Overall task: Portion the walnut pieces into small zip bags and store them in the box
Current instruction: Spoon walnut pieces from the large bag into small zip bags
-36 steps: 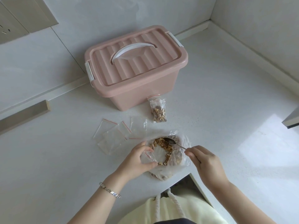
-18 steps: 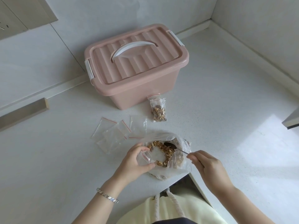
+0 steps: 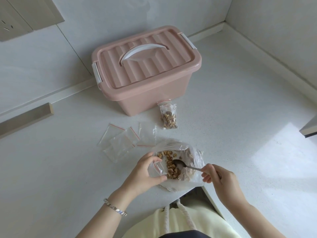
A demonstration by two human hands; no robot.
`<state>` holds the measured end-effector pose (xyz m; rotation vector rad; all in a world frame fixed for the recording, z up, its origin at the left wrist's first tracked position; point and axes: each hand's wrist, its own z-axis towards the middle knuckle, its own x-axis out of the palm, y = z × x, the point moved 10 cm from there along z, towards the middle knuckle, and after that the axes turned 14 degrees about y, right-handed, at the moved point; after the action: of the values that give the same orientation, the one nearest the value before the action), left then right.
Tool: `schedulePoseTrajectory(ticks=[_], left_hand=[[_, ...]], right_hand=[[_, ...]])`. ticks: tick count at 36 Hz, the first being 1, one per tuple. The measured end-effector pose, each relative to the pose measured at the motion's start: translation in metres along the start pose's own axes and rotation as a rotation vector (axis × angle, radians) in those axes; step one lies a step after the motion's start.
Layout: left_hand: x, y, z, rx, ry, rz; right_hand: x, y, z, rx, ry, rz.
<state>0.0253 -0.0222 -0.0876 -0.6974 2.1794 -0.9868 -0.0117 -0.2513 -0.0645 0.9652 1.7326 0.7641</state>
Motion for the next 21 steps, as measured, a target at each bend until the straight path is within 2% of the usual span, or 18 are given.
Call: schedulePoseTrajectory(ticks=[5,10,16,21], left_hand=[[0.001,0.004,-0.002,-0.023,-0.001,0.008],[0.000,0.007,-0.003,-0.031,-0.004,-0.010],[-0.005,0.005,-0.005,-0.018,-0.023,-0.010],[-0.007,-0.005,-0.006,0.035,-0.060,-0.002]], right_hand=[[0.024,-0.021,0.004,0.201,0.109,0.270],[0.048,-0.032,0.005,0.333,0.191,0.440],[0.027,-0.038,0.001,0.390,0.068,0.619],[-0.002,-0.039,0.000,0.373,-0.007,0.625]])
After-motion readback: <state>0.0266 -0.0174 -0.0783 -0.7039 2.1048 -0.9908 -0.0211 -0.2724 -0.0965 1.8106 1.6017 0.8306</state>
